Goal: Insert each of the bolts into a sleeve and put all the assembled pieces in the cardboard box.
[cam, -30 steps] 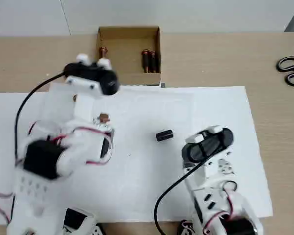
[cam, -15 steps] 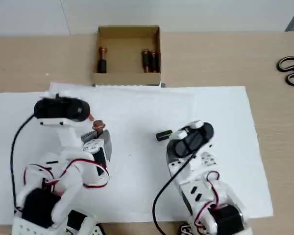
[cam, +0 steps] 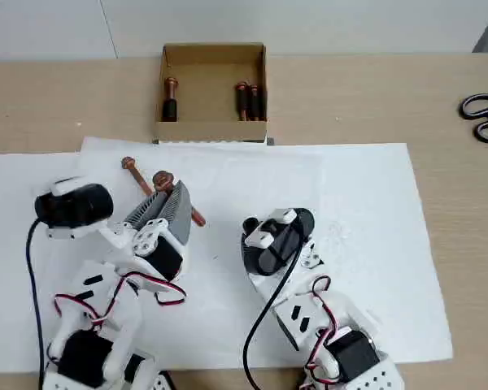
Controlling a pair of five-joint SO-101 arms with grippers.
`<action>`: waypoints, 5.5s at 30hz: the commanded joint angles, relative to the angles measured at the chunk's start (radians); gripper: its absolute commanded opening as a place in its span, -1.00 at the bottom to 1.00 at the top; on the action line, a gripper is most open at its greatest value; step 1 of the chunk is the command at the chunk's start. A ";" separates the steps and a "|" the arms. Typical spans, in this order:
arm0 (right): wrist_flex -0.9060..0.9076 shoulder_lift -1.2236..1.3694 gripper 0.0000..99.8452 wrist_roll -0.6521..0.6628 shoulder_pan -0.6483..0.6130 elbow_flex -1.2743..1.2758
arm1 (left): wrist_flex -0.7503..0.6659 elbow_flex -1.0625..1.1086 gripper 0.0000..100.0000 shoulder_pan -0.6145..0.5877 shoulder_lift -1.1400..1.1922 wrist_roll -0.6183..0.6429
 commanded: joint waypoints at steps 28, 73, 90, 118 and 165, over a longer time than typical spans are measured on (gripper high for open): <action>-0.240 -0.008 -1.00 0.081 -0.136 0.091 | -0.230 0.211 -0.99 0.106 -0.180 -0.023; -0.245 -0.008 -1.00 0.084 -0.236 0.081 | -0.049 0.189 -0.99 0.144 -0.180 -0.089; -0.246 -0.008 -1.00 0.084 -0.232 0.083 | 0.236 0.185 -0.99 0.278 -0.180 -0.153; -0.294 -0.008 -1.00 0.084 -0.182 0.092 | 0.244 0.191 -0.67 0.288 -0.181 -0.153; -0.292 -0.007 -1.00 0.077 -0.051 0.107 | 0.222 0.231 -0.99 -0.356 -0.180 -0.396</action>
